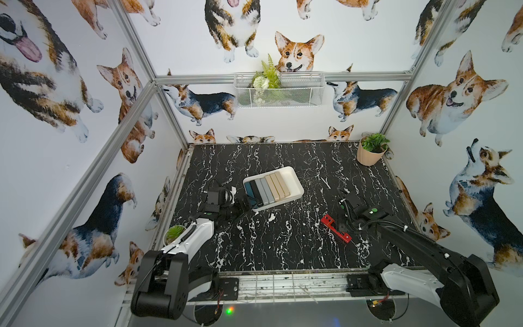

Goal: Put the pruning pliers into the storage box
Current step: Pick up the pruning pliers from the center of the board.

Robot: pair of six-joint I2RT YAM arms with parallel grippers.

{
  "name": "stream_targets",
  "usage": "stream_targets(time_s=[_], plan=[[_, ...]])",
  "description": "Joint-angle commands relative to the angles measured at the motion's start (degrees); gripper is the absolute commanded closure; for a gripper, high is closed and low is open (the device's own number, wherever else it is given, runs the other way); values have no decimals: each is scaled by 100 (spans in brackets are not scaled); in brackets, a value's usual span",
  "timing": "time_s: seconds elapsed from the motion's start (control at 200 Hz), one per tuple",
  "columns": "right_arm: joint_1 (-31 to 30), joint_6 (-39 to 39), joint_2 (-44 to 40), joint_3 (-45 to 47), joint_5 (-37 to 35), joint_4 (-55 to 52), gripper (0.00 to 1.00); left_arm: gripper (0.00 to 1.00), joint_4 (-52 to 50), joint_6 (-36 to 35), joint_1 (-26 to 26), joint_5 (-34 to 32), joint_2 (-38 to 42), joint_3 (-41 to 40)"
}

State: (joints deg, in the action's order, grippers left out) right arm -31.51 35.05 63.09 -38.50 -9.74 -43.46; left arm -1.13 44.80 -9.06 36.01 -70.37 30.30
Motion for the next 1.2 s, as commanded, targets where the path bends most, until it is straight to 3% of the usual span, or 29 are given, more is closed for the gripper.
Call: stream_targets(time_s=[0.0, 0.135, 0.245, 0.911, 1.196], plan=[[-9, 240, 72, 35, 14, 236, 35, 0, 104, 29, -4, -6, -10, 2], [-5, 214, 289, 77, -3, 332, 36, 0, 102, 38, 1, -24, -53, 19], [-5, 222, 434, 134, -9, 475, 43, 0, 105, 37, -9, -41, -80, 35], [205, -24, 964, 210, 38, 953, 47, 0, 110, 72, -140, -138, -168, 81], [215, -55, 1047, 238, 156, 1101, 54, 0, 121, 95, -173, -165, -186, 66]])
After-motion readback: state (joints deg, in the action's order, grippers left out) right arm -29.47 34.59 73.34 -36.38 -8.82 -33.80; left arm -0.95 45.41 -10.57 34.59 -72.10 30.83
